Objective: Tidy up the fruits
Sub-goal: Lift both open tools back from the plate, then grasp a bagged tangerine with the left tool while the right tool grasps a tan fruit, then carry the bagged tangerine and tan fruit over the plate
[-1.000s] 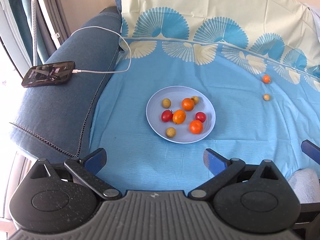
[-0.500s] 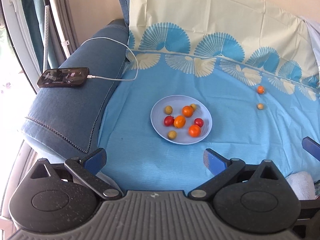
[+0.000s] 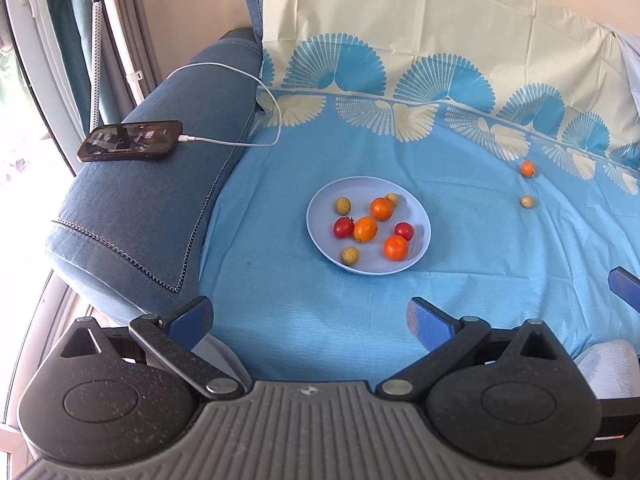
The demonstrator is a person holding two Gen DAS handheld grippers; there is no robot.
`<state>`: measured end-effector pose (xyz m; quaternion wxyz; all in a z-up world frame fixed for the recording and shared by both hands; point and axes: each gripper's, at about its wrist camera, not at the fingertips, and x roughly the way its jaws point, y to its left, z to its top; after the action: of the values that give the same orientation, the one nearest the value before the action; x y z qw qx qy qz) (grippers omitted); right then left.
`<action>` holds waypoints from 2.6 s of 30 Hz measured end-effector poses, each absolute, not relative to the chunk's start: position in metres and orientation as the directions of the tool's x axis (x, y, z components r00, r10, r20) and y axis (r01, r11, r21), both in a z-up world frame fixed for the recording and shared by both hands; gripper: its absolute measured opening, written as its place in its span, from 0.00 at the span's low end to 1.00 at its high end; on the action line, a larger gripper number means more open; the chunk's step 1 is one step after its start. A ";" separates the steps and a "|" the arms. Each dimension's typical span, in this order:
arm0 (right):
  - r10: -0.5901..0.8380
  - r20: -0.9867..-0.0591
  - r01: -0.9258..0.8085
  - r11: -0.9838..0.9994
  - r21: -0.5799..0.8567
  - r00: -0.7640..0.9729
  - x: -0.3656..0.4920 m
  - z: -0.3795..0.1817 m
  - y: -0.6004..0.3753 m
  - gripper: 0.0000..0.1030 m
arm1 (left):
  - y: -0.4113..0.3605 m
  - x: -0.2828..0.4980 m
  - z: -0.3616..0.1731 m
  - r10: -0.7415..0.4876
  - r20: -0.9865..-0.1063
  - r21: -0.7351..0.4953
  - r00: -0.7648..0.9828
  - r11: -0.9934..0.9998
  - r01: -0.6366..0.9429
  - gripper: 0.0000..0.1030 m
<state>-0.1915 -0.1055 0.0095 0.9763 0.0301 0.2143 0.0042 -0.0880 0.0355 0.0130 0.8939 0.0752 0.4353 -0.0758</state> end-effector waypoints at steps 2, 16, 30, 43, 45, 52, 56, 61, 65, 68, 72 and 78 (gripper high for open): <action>0.011 -0.430 0.024 0.997 0.076 0.903 -0.188 0.004 -0.112 0.99 | 0.027 -0.081 0.008 -0.063 -0.798 0.081 0.599 0.974 0.210 1.00; -0.223 -0.538 0.368 0.912 0.179 0.813 -0.106 -0.080 -0.255 0.99 | -0.067 0.024 -0.034 -0.023 -0.856 0.130 0.517 0.957 0.258 1.00; -0.299 -0.640 0.517 0.837 0.181 0.708 0.073 -0.214 -0.389 0.99 | -0.157 0.136 -0.082 0.015 -0.879 0.151 0.476 0.957 0.249 1.00; -0.359 -0.605 0.542 0.828 0.144 0.710 0.080 -0.234 -0.419 0.29 | -0.297 0.189 -0.119 -0.115 -0.877 0.110 0.467 0.898 0.427 1.00; -0.438 -0.597 0.616 0.778 0.124 0.672 0.060 -0.228 -0.438 0.29 | -0.336 0.195 -0.128 -0.166 -0.869 0.088 0.465 0.875 0.477 1.00; -0.581 -0.628 0.817 0.553 0.163 0.518 0.014 -0.252 -0.519 0.29 | -0.466 0.216 -0.190 -0.264 -0.887 0.031 0.378 0.784 0.620 1.00; -0.537 -0.662 0.821 0.527 0.222 0.523 0.016 -0.267 -0.535 0.29 | -0.503 0.233 -0.221 -0.222 -0.910 0.044 0.350 0.789 0.613 0.99; -0.522 -0.657 0.807 0.540 0.239 0.544 0.022 -0.267 -0.535 0.29 | -0.503 0.236 -0.222 -0.263 -0.891 0.013 0.370 0.801 0.599 0.40; -0.520 -0.648 0.804 0.534 0.261 0.556 0.021 -0.265 -0.535 0.29 | -0.483 0.215 -0.200 -0.260 -0.873 0.057 0.413 0.786 0.616 0.40; -0.528 -0.599 0.780 0.551 0.298 0.602 0.017 -0.258 -0.529 0.29 | -0.434 0.192 -0.172 -0.261 -0.872 0.039 0.413 0.805 0.592 0.40; -0.520 -0.584 0.766 0.554 0.325 0.623 0.007 -0.237 -0.511 0.29 | -0.336 0.148 -0.124 -0.226 -0.867 0.057 0.444 0.840 0.539 0.40; -0.298 -0.533 0.552 0.723 0.416 0.791 -0.037 -0.160 -0.419 0.29 | -0.195 0.075 -0.073 -0.120 -0.872 0.118 0.475 0.890 0.440 0.40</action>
<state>-0.0367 -0.4186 -0.1602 0.9015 0.2882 0.2204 -0.2359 0.0753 -0.1951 -0.0727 0.8429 0.1652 0.4845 -0.1659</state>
